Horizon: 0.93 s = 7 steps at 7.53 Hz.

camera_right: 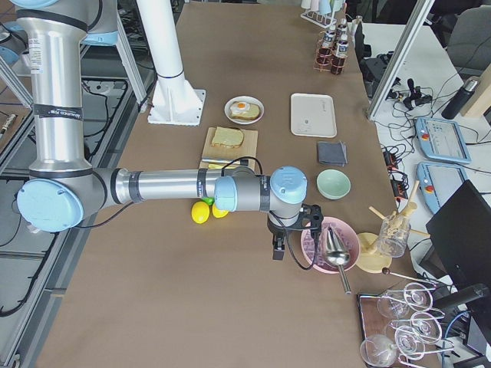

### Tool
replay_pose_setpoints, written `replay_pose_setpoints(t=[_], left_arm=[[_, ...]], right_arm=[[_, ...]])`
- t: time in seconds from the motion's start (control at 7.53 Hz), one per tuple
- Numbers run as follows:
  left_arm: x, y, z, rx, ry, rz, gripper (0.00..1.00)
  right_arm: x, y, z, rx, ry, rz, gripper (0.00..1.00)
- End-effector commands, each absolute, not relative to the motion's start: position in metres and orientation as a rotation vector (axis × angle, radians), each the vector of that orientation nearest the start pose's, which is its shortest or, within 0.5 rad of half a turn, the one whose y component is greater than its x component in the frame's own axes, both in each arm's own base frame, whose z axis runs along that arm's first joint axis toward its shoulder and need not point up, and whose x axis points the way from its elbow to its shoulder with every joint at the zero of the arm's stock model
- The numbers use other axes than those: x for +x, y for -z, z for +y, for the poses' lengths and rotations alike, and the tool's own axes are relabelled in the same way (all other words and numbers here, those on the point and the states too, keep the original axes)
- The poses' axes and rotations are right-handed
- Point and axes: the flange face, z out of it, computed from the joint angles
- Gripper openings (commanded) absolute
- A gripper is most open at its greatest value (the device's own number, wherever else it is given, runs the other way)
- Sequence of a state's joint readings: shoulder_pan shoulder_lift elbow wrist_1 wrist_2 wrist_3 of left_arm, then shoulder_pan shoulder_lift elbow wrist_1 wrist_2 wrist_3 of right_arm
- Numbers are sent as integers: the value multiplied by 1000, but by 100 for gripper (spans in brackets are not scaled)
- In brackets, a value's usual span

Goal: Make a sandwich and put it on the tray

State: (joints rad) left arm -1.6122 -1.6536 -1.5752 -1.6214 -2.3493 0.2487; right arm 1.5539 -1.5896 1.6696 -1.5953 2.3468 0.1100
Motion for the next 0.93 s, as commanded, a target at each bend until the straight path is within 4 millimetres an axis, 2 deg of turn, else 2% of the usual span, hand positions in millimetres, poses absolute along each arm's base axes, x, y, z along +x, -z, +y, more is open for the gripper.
replay_pose_setpoints(t=[0.0,0.8], left_arm=[[-83,-608,-530,241,-246,783,98],[-83,-607,-530,243,-248,781,98]], right_arm=[[56,-624,-486,-2,-74,-776,100],[56,-629,-480,-11,-75,-777,100]])
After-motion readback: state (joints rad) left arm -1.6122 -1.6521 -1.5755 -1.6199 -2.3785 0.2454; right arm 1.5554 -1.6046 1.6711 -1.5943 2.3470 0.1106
